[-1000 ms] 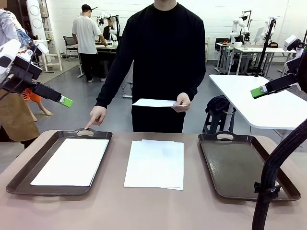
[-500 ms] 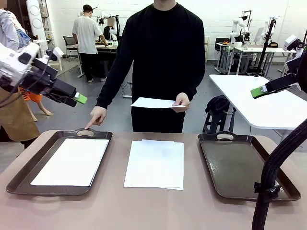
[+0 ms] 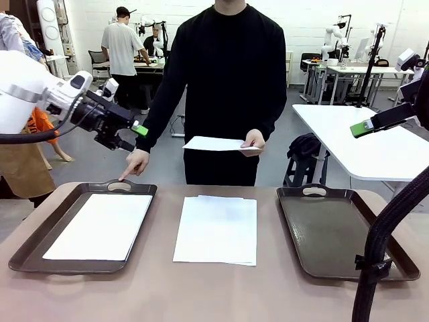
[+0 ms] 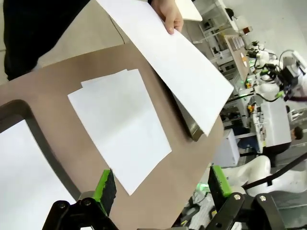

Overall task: Sort the A4 documents.
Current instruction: Receive the A4 Paper.

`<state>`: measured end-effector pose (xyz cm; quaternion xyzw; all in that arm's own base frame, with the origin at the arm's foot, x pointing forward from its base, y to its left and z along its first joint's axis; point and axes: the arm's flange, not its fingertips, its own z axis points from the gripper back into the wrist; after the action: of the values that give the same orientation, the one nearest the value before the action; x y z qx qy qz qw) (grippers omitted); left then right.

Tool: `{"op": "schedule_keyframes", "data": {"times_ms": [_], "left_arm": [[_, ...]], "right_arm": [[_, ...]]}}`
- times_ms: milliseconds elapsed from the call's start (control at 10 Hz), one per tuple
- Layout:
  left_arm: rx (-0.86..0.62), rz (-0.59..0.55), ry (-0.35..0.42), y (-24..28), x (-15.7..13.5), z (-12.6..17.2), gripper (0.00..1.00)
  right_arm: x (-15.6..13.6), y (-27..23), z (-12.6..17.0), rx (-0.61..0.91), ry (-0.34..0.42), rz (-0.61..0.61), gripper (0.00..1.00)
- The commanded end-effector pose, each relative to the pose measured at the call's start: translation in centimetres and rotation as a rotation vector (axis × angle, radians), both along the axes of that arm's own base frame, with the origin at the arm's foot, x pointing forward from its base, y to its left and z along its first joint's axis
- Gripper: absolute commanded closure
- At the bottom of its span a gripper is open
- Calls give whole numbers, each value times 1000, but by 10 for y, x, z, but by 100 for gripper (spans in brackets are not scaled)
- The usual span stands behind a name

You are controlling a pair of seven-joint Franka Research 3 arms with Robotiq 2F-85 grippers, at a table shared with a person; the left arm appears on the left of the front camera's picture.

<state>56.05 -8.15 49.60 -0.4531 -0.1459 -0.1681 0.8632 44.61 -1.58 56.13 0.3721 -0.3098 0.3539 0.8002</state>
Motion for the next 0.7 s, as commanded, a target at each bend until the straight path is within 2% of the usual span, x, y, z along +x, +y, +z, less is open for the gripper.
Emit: {"op": "schedule_keyframes", "data": {"times_ms": [0,400,600], "left_arm": [[-61,17,80,-13,37,7,0],[-123,-41,194,-53,91,-10,0],[-107,-27,261,-70,109,-28,0]], "right_arm": [[0,1,0,8,0,6,0],[0,1,0,8,0,6,0],[0,1,0,8,0,6,0]]}}
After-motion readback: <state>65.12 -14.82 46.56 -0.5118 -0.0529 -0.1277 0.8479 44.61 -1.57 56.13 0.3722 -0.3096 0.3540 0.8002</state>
